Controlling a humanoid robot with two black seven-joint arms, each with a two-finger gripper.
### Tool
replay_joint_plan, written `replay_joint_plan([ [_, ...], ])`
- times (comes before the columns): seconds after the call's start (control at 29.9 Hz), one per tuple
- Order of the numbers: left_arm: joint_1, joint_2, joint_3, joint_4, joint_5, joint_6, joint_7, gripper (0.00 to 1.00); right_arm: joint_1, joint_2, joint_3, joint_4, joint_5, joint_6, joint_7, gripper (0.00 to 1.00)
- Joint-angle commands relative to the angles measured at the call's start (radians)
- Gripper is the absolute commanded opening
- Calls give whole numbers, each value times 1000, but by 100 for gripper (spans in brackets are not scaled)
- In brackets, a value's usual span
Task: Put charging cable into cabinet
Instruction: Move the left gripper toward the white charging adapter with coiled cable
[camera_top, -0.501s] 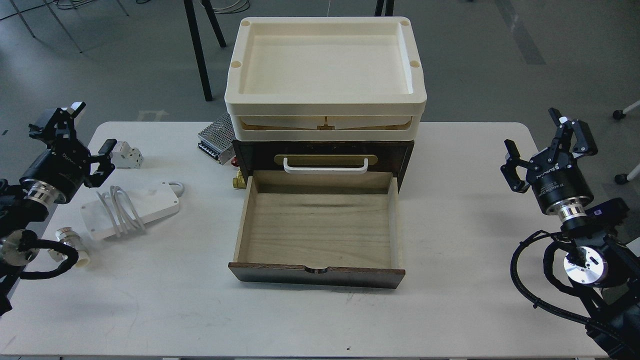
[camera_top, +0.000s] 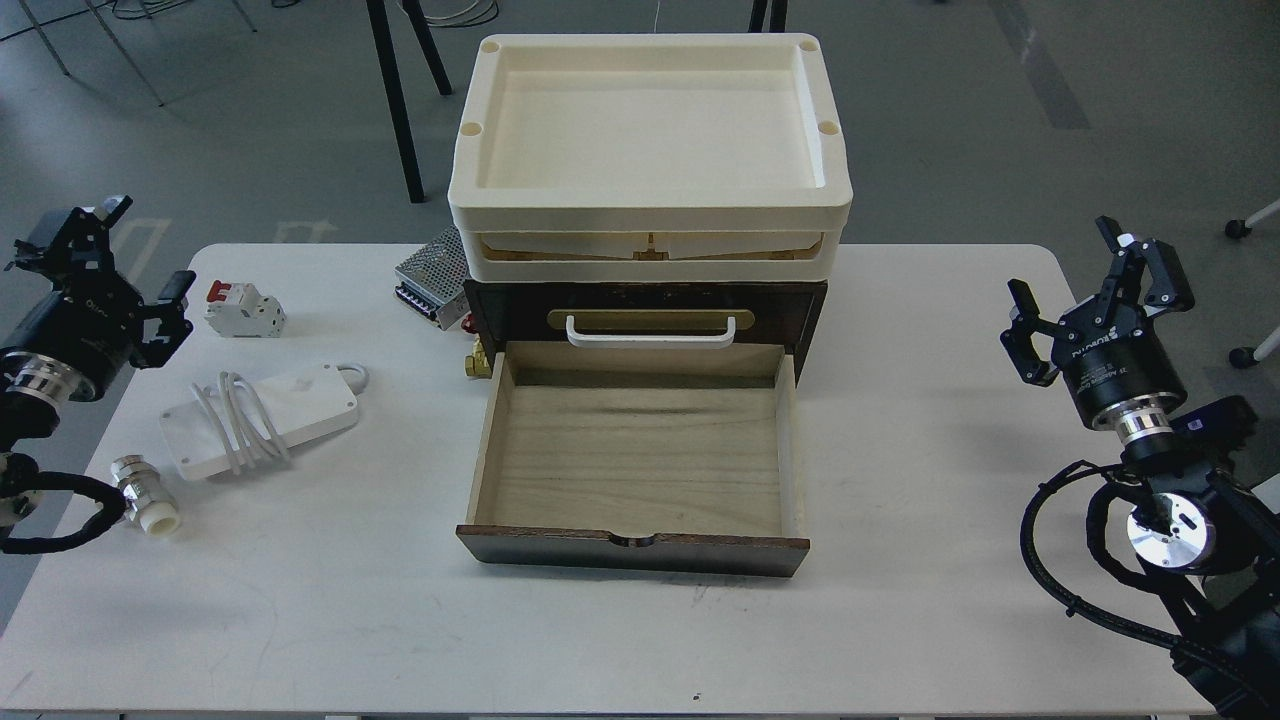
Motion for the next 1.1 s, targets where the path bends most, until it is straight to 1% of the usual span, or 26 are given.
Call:
replay_joint_plan([
  [0.0, -15, 40, 11, 15, 22, 0, 0, 100, 0, 0, 0, 0, 0, 0, 0, 99],
  [0.1, -17, 124, 15, 22, 122, 0, 0, 99, 0, 0, 0, 0, 0, 0, 0, 99],
  [0.2, -64, 193, 15, 22, 359, 0, 0, 99, 0, 0, 0, 0, 0, 0, 0, 99],
  [0.33, -135, 215, 15, 12, 756, 106, 0, 96, 0, 0, 0, 0, 0, 0, 0, 99],
  [0.4, -150, 245, 15, 12, 908, 131, 0, 96, 0, 0, 0, 0, 0, 0, 0, 99],
  [0.5, -158, 296, 15, 10, 1062, 137, 0, 96, 0, 0, 0, 0, 0, 0, 0, 99],
  [0.6, -159, 331, 17, -31, 1174, 136, 0, 96, 0, 0, 0, 0, 0, 0, 0, 99],
  [0.67, -158, 359, 23, -94, 1272, 133, 0, 98, 0, 0, 0, 0, 0, 1, 0, 99],
  [0.74, -158, 376, 58, -149, 1337, 125, 0, 99, 0, 0, 0, 0, 0, 1, 0, 99],
  [0.84, -161, 408, 142, -215, 1359, 125, 0, 99, 0, 0, -1, 0, 0, 5, 0, 99],
  [0.94, -165, 408, 190, -243, 1359, 130, 0, 99, 0, 0, -1, 0, 0, 5, 0, 99],
  [1.07, -159, 380, 204, -251, 1362, 139, 0, 99, 0, 0, -3, 0, 0, 6, 0, 99],
])
